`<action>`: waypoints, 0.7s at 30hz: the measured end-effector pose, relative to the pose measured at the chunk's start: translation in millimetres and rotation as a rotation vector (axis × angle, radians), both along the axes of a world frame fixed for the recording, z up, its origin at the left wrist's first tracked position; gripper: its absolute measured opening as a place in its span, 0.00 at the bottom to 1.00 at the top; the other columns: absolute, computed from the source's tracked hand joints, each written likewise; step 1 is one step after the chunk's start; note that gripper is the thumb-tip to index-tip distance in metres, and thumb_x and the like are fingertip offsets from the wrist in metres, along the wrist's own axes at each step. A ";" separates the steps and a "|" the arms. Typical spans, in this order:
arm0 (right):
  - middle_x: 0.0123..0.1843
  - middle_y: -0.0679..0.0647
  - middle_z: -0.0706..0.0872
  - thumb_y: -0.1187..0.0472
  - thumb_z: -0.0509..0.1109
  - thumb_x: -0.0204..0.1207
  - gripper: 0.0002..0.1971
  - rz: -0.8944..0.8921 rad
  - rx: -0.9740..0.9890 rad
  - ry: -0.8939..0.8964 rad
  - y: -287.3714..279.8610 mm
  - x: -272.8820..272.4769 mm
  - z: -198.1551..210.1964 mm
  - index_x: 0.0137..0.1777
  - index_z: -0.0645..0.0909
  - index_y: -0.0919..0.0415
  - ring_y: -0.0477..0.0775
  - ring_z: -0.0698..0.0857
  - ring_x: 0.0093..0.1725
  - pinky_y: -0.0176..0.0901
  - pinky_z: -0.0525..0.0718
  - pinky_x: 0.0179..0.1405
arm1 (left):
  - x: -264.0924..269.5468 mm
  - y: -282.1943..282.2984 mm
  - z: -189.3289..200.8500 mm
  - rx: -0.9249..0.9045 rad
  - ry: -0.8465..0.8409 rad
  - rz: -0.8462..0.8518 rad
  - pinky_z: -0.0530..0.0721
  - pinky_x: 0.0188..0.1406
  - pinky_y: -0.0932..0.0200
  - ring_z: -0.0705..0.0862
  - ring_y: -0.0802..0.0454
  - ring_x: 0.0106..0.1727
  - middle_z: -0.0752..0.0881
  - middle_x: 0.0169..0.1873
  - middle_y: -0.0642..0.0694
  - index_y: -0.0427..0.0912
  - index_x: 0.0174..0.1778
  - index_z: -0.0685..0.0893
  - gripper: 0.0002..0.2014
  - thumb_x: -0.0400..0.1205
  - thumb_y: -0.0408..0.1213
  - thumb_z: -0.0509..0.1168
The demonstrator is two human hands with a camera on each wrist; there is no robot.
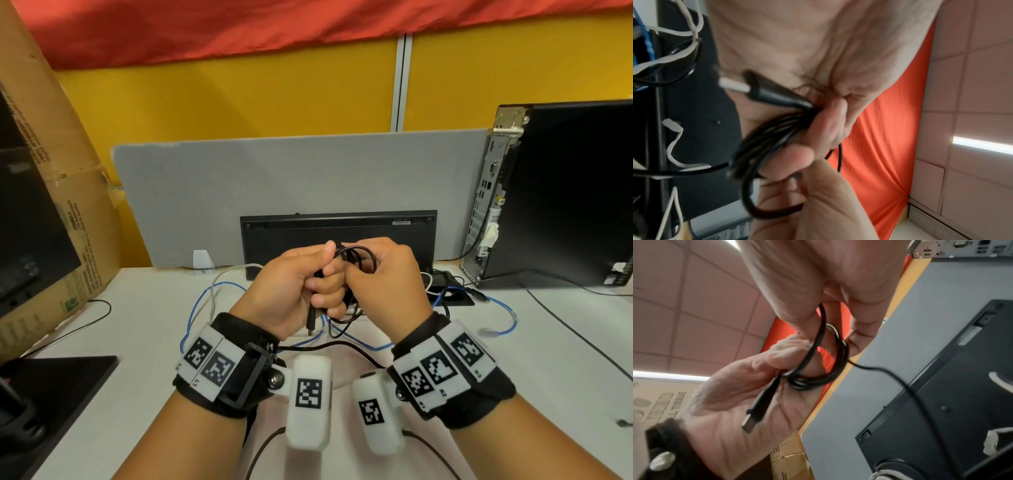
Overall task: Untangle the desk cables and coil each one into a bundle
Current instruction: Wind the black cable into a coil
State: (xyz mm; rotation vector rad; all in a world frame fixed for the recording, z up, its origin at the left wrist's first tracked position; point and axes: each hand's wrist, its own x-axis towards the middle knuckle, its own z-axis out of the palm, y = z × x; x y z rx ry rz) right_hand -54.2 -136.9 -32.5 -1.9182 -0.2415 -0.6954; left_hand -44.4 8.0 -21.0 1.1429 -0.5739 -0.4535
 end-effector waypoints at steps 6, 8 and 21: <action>0.49 0.50 0.78 0.70 0.68 0.73 0.11 -0.101 -0.210 0.006 -5.0 1.5 3.2 0.35 0.84 0.54 0.37 0.75 0.41 0.14 0.69 0.39 | 1.8 -0.5 -0.5 0.211 -0.104 0.223 0.86 0.44 0.53 0.74 0.52 0.28 0.71 0.25 0.47 0.35 0.39 0.78 0.16 0.89 0.35 0.51; 0.48 0.50 0.77 0.69 0.69 0.73 0.13 -0.092 -0.286 0.004 -5.7 1.8 2.5 0.33 0.80 0.52 0.36 0.74 0.40 0.15 0.69 0.39 | 1.4 -1.4 -0.1 0.209 -0.104 0.249 0.83 0.34 0.57 0.69 0.55 0.25 0.70 0.23 0.49 0.34 0.41 0.76 0.16 0.90 0.37 0.51; 0.19 0.54 0.76 0.43 0.81 0.53 0.22 0.301 0.368 0.395 -4.4 -9.3 14.4 0.21 0.74 0.57 0.48 0.70 0.16 0.35 0.69 0.16 | 5.7 2.0 2.3 0.244 -0.248 0.543 0.58 0.18 0.67 0.58 0.58 0.17 0.64 0.18 0.53 0.43 0.30 0.71 0.18 0.88 0.36 0.53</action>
